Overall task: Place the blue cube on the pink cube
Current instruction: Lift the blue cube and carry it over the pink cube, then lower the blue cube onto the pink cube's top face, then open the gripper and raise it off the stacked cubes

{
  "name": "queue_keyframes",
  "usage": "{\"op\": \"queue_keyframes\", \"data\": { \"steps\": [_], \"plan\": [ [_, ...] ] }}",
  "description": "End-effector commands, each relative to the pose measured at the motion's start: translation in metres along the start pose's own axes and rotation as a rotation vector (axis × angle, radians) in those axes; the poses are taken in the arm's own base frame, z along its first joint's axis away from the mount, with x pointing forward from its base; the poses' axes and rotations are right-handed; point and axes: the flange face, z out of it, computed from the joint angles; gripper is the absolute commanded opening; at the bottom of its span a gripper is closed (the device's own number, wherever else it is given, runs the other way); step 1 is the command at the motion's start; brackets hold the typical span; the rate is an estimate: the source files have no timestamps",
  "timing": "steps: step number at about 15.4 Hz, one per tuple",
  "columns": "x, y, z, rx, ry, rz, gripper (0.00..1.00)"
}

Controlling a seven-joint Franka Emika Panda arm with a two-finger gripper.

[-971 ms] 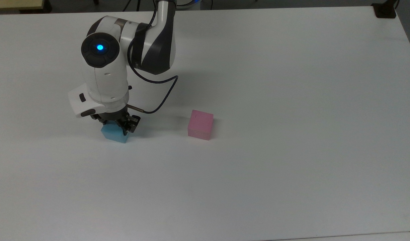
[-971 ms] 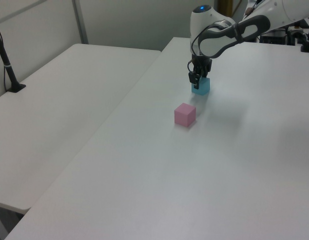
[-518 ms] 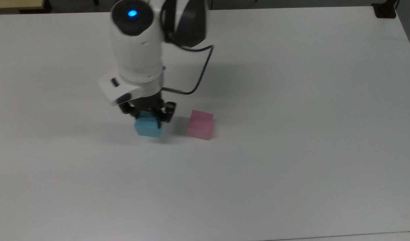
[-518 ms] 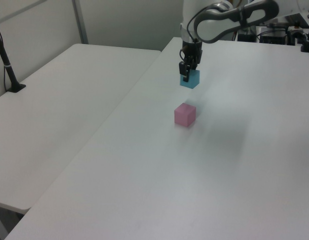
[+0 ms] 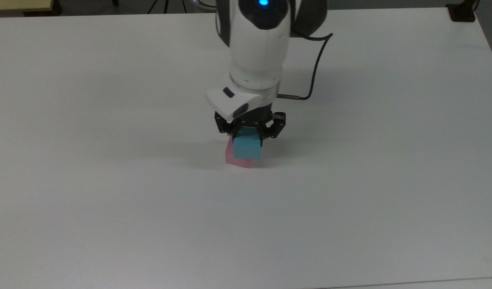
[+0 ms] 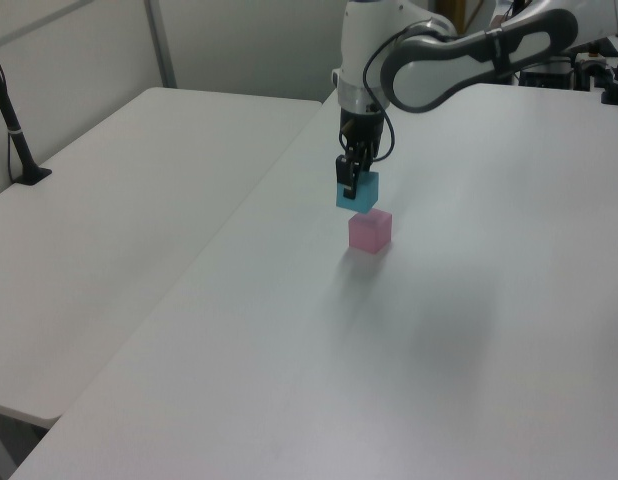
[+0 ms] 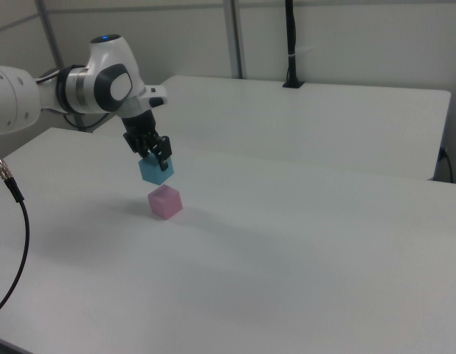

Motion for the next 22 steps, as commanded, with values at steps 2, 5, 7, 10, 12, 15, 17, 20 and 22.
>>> {"op": "queue_keyframes", "data": {
  "steps": [2,5,7,10,12,15,17,20,22],
  "plan": [
    [-0.007,0.003,0.008,-0.041,-0.022,0.005,0.36],
    [-0.006,0.011,0.009,-0.074,-0.019,-0.026,0.36],
    [-0.01,0.01,0.017,-0.091,-0.034,-0.049,0.36],
    [-0.018,0.006,0.03,-0.106,-0.059,-0.061,0.41],
    [-0.018,0.007,0.033,-0.108,-0.063,-0.053,0.83],
    [-0.017,0.013,0.029,-0.108,-0.069,-0.046,1.0],
    [-0.016,0.024,0.003,-0.107,-0.062,-0.035,1.0],
    [-0.025,0.047,-0.079,-0.079,-0.01,-0.006,1.0],
    [-0.039,0.062,-0.111,-0.079,-0.043,0.007,1.0]
  ]
}}
